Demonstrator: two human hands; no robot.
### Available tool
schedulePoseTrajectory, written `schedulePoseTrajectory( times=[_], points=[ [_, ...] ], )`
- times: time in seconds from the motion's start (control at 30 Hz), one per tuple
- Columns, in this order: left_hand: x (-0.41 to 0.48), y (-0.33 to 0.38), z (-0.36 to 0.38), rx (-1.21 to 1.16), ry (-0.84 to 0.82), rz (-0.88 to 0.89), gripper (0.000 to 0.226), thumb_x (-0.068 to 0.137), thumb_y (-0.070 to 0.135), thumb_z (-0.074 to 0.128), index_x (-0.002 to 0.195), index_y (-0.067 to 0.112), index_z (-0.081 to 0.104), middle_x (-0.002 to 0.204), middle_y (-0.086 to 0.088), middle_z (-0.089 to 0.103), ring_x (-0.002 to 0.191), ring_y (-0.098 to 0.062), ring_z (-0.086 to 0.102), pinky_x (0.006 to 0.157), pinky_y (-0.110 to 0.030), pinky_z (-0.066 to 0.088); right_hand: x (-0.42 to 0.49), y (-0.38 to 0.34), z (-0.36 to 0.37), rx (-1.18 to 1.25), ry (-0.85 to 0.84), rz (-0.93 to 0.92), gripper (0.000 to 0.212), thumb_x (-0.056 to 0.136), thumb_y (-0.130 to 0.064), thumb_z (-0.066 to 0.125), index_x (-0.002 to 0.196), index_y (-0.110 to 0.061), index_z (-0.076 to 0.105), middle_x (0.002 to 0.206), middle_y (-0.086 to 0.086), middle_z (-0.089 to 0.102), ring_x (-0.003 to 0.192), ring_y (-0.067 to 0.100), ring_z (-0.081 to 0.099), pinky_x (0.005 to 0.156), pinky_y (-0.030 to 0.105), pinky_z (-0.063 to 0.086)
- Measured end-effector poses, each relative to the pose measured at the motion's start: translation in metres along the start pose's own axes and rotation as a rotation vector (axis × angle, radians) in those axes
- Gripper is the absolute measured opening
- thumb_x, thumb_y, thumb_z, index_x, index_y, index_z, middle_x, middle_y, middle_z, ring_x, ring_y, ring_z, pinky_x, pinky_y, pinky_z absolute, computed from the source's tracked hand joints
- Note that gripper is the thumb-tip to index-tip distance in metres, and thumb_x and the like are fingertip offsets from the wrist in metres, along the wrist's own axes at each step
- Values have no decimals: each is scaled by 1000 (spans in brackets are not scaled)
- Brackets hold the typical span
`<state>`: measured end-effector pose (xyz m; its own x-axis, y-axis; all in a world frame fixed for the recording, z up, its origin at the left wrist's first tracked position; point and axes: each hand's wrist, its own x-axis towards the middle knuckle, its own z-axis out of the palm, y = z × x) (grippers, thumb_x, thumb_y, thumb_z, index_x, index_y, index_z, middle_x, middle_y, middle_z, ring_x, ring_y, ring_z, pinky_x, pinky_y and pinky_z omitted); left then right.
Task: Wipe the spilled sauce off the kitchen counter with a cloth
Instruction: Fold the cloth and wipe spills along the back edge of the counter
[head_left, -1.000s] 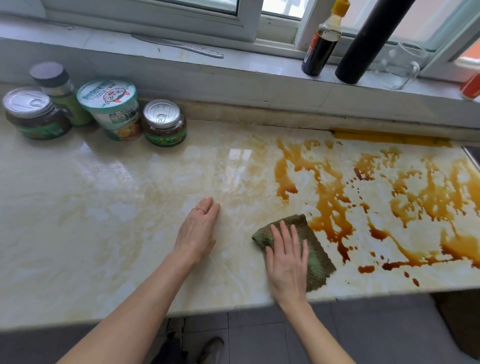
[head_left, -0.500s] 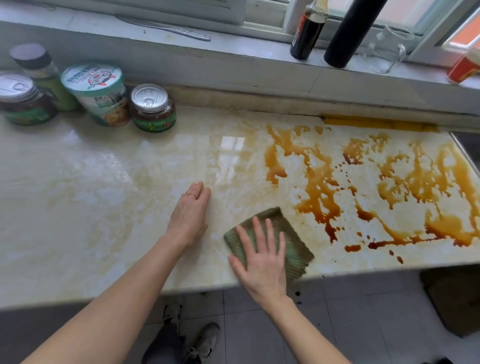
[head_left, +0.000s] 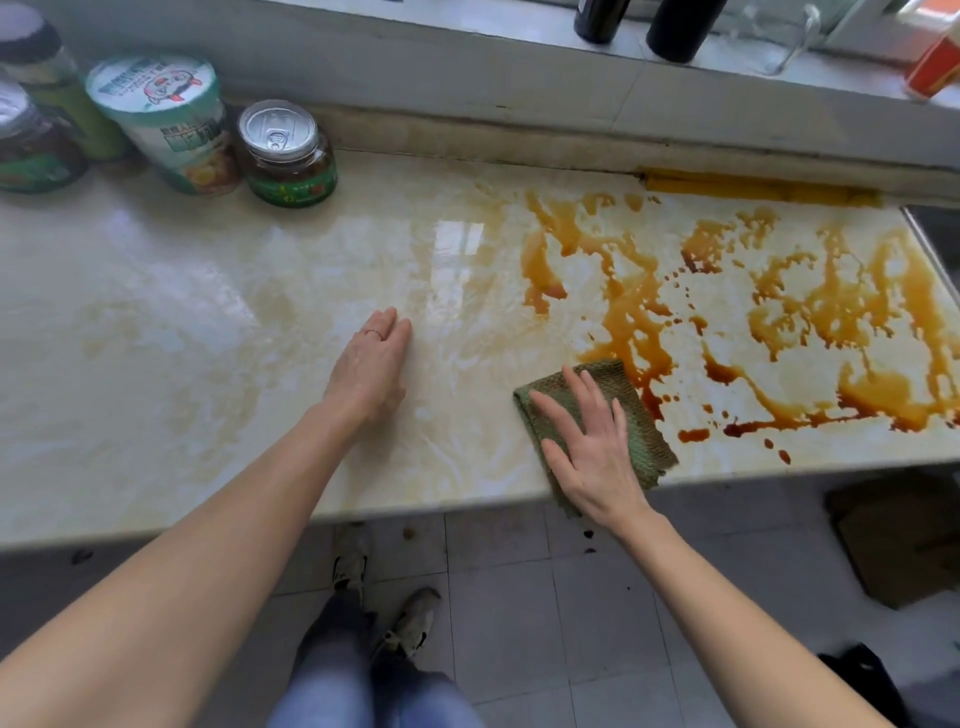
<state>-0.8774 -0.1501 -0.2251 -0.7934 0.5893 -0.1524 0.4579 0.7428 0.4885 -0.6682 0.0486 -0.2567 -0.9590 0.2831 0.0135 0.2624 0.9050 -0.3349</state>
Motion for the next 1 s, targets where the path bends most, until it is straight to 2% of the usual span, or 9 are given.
schedulePoseTrajectory(
  times=[0.1,0.2,0.3,0.4,0.53,0.77,0.83,0.93,1.0],
  points=[
    [1,0,3,27,-3,11,66,90,-1,42,149,13,15,158,-6,8,145,-21,7,116,-28,8,-4,12,3,-177,-24,-144,54,97,-41,34,150,-37,30,162,-4,19,150,20,7,112,67,13],
    [3,3,6,33,7,-3,66,89,-2,40,149,11,17,158,-7,8,145,-22,6,117,-32,10,4,-22,18,-228,-54,-212,54,100,-46,27,153,-41,20,162,-6,17,150,22,10,115,60,9],
    [3,2,6,47,-2,-8,67,89,-1,43,149,13,17,158,-6,8,145,-21,7,117,-31,10,26,-50,27,-206,-70,-260,51,100,-47,29,150,-43,27,159,-7,28,147,22,21,114,55,15],
    [3,-1,4,33,-1,8,69,89,-2,44,150,15,16,158,-4,7,145,-19,6,115,-27,8,51,-31,22,-222,-30,-101,50,99,-48,27,149,-42,32,156,-6,34,142,22,30,107,50,27],
    [2,-1,6,35,1,17,72,88,-2,47,150,13,13,158,-5,5,146,-20,5,115,-26,7,68,-6,8,-220,41,249,56,96,-53,19,149,-40,33,155,-3,34,138,25,28,102,49,27],
    [5,-4,3,57,-28,31,74,88,0,49,150,15,12,159,-3,3,146,-18,5,116,-26,9,70,-65,31,-238,-4,-91,57,89,-38,40,146,-36,41,151,-3,40,127,25,39,88,42,31],
    [6,-7,0,68,-40,46,74,88,1,50,150,17,13,159,-1,3,146,-17,6,115,-25,10,95,-52,27,-279,4,-36,55,90,-37,38,145,-38,41,150,-5,41,124,24,39,87,41,30],
    [8,-9,-2,67,-44,49,72,89,1,48,150,18,14,159,0,4,145,-16,7,114,-23,11,120,-34,19,-202,89,243,52,91,-34,38,143,-39,45,149,-4,44,124,23,34,90,42,26],
    [8,-7,-4,64,-36,49,71,89,2,47,150,18,14,159,-1,5,145,-16,8,114,-22,10,120,-47,22,-161,118,281,54,90,-31,44,142,-39,45,150,-3,42,124,26,35,92,45,29]
  ],
)
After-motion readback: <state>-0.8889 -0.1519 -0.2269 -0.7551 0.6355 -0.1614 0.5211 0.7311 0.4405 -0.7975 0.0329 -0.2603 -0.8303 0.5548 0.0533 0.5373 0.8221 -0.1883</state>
